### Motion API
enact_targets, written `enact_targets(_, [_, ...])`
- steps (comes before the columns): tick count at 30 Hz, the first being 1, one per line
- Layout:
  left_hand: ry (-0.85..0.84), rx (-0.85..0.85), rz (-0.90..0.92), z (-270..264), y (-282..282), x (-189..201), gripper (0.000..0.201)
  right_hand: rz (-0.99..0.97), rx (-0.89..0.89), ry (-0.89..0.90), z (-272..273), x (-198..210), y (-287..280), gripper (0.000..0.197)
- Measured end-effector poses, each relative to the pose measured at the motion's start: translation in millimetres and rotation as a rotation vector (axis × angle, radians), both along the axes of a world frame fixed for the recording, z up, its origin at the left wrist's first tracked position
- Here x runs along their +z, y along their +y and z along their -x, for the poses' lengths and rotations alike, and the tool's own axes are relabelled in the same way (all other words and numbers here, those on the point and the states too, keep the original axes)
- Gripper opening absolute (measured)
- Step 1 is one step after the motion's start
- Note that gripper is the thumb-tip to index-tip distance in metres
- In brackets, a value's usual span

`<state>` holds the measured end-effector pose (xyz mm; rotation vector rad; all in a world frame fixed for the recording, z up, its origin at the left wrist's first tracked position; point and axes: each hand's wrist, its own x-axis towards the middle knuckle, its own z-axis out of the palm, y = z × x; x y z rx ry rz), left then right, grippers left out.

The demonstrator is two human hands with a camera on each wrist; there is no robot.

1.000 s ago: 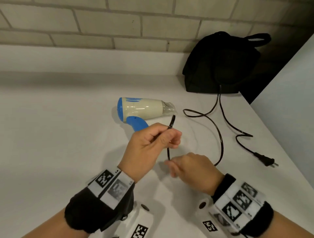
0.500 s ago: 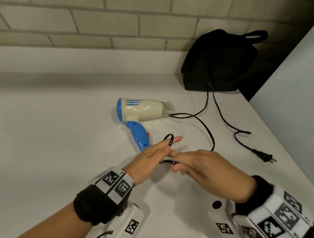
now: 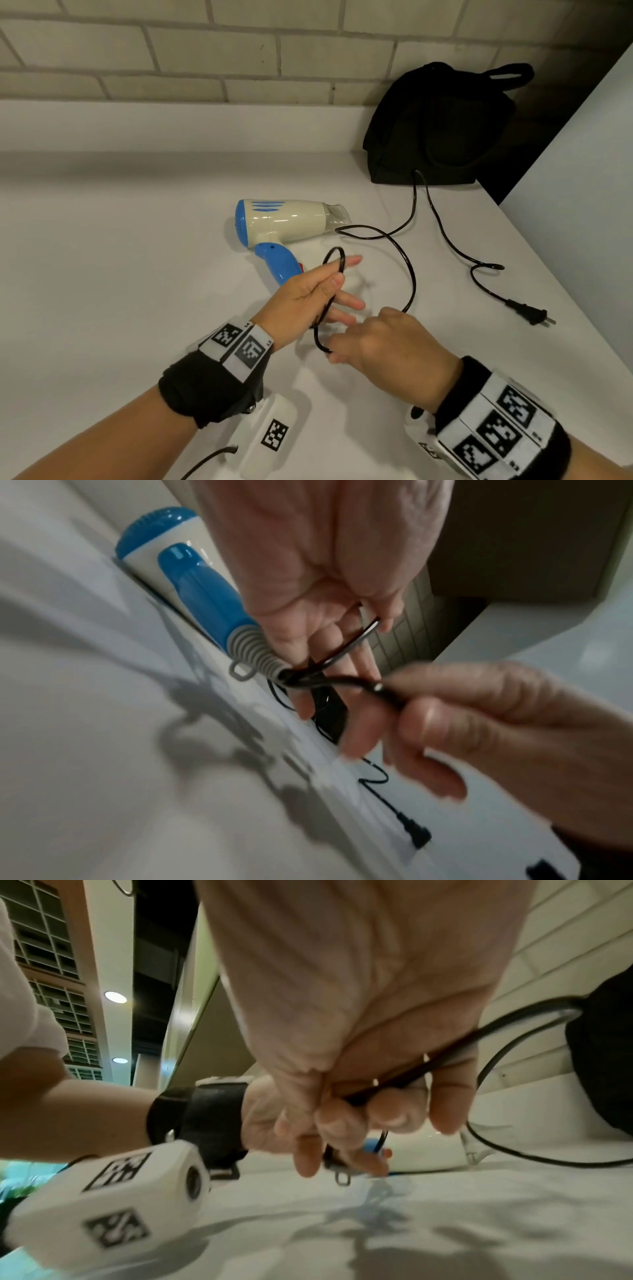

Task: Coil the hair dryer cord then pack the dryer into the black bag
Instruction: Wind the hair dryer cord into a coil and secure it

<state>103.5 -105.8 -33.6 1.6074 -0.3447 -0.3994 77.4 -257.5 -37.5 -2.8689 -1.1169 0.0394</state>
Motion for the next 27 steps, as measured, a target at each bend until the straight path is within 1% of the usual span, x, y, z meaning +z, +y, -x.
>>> enact_targets(1, [-0.014, -0.014, -0.048, 1.3, -1.0, -4.4, 0.027, -0.028, -0.009, 0.007, -0.7, 3.1, -1.8, 0.023])
enact_targets(2, [-0.024, -0.033, -0.093, 3.4, -1.8, -8.6, 0.025, -0.075, -0.022, 0.049, -3.4, 8.9, -4.0, 0.027])
enact_targets(4, [-0.012, -0.063, -0.127, 9.0, -4.3, -13.8, 0.027, -0.161, -0.071, 0.141, -7.4, 19.7, -12.7, 0.033])
enact_targets(7, [0.019, -0.037, -0.108, 14.6, -6.0, -14.3, 0.030, -0.278, -0.168, 0.089, -14.9, 27.6, -29.4, 0.042])
enact_targets(8, [0.031, -0.025, -0.095, 15.8, -5.4, -13.2, 0.032, -0.307, -0.212, 0.107, -19.1, 27.9, -35.1, 0.046])
enact_targets(10, [0.084, -0.021, -0.049, 17.0, -3.6, -10.7, 0.033, -0.389, -0.248, 0.155, -26.1, 25.4, -44.3, 0.043])
enact_targets(11, [0.112, -0.026, -0.025, 17.4, -2.9, -9.1, 0.032, -0.431, -0.246, 0.147, -28.8, 25.1, -46.2, 0.038])
enact_targets(13, [0.173, -0.043, 0.029, 17.5, -1.9, -5.1, 0.031, -0.499, -0.232, 0.060, -32.9, 25.3, -44.6, 0.033])
enact_targets(15, [0.235, -0.064, 0.099, 16.7, -1.2, 1.5, 0.031, -0.549, -0.235, -0.035, -37.6, 23.5, -38.5, 0.032])
enact_targets(17, [0.311, -0.083, 0.177, 15.3, -0.4, 8.2, 0.032, -0.600, -0.262, -0.087, -43.9, 21.4, -31.8, 0.031])
enact_targets(19, [0.367, -0.099, 0.215, 15.2, 0.7, 13.5, 0.033, -0.644, -0.303, -0.130, -49.3, 17.8, -28.0, 0.031])
enact_targets(24, [0.451, -0.090, 0.239, 14.4, 4.8, 12.9, 0.037, -0.696, -0.373, -0.114, -54.6, 8.9, -23.6, 0.034])
enact_targets(27, [0.513, -0.110, 0.273, 12.3, 6.1, 15.6, 0.040, -0.705, -0.400, -0.142, -57.4, 7.4, -21.3, 0.037])
